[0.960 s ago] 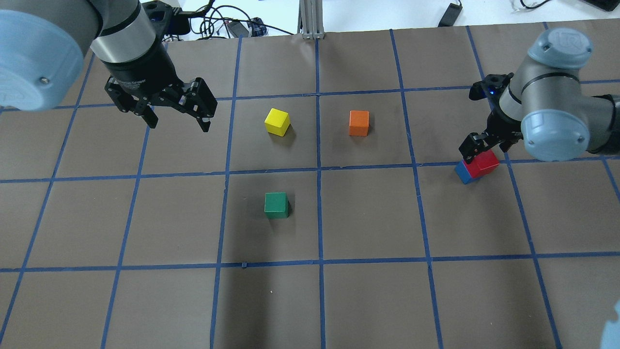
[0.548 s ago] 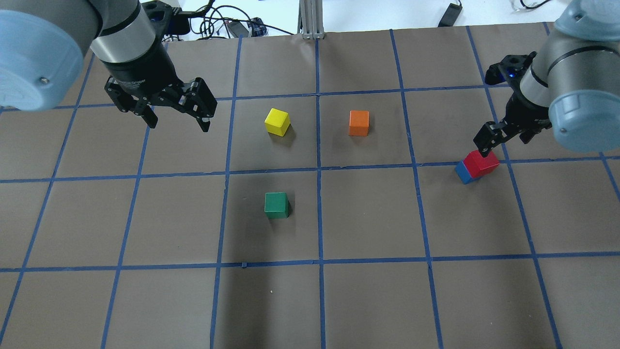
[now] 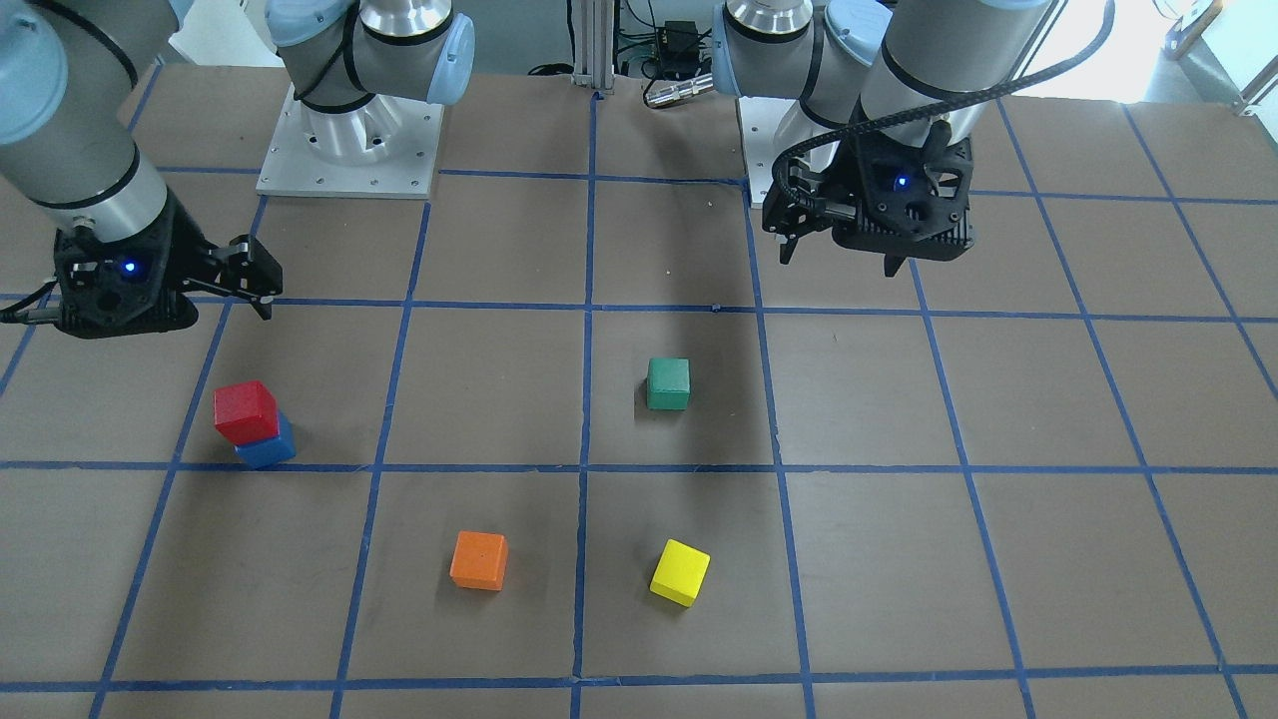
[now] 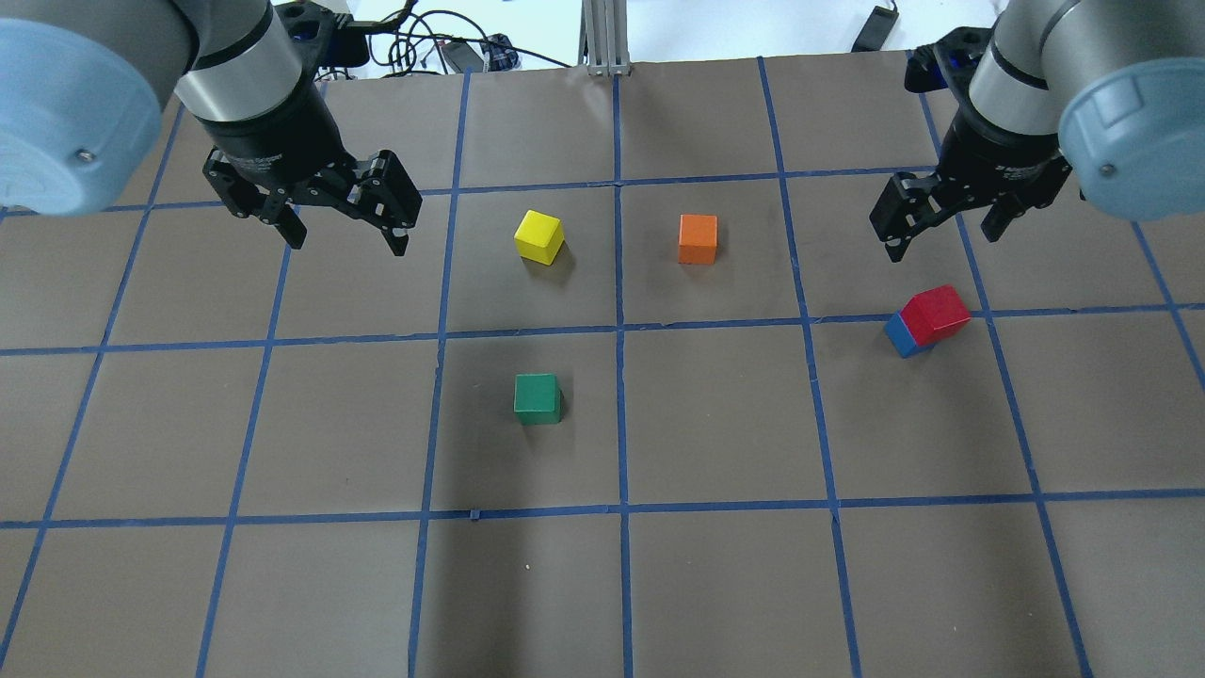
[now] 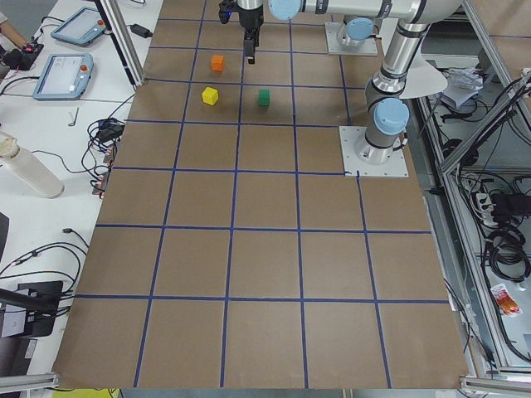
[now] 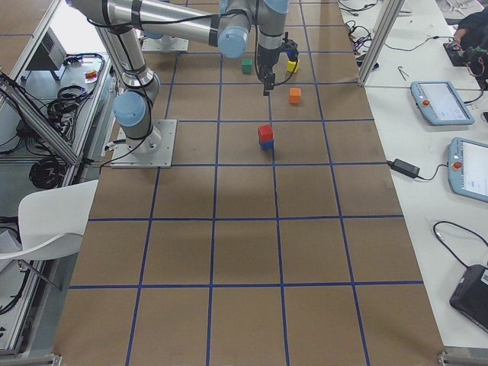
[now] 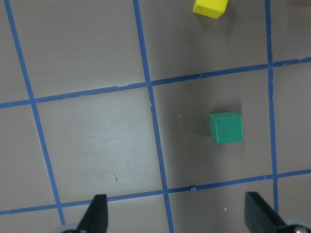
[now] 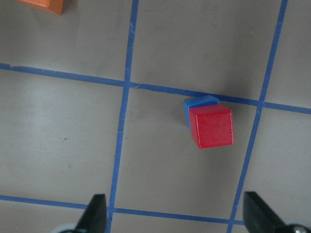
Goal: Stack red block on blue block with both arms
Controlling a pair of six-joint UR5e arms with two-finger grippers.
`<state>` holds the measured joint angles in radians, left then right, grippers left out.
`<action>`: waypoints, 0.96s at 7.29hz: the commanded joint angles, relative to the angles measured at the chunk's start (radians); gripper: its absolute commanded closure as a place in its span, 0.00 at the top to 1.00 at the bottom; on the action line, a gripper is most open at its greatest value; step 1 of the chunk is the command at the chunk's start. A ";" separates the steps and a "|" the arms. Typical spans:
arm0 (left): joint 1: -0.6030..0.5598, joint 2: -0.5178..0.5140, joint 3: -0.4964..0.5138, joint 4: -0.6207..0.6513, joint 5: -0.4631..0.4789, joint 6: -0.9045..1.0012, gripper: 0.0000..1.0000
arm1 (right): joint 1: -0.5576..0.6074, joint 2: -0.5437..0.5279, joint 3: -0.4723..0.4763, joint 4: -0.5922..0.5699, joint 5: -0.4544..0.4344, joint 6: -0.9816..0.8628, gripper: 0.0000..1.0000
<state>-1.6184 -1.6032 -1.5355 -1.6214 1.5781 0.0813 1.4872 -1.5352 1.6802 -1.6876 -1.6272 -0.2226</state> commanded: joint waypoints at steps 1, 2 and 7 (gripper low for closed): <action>0.000 0.000 0.002 0.000 0.000 0.002 1.00 | 0.028 -0.002 -0.033 0.014 0.029 0.081 1.00; 0.000 0.000 0.002 0.000 0.000 0.000 1.00 | 0.031 -0.008 -0.049 0.072 0.064 0.091 1.00; 0.000 0.000 0.003 0.002 -0.001 0.000 1.00 | 0.056 -0.036 -0.059 0.135 0.061 0.209 1.00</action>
<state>-1.6183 -1.6030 -1.5325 -1.6199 1.5780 0.0824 1.5256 -1.5612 1.6247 -1.5572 -1.5599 -0.0552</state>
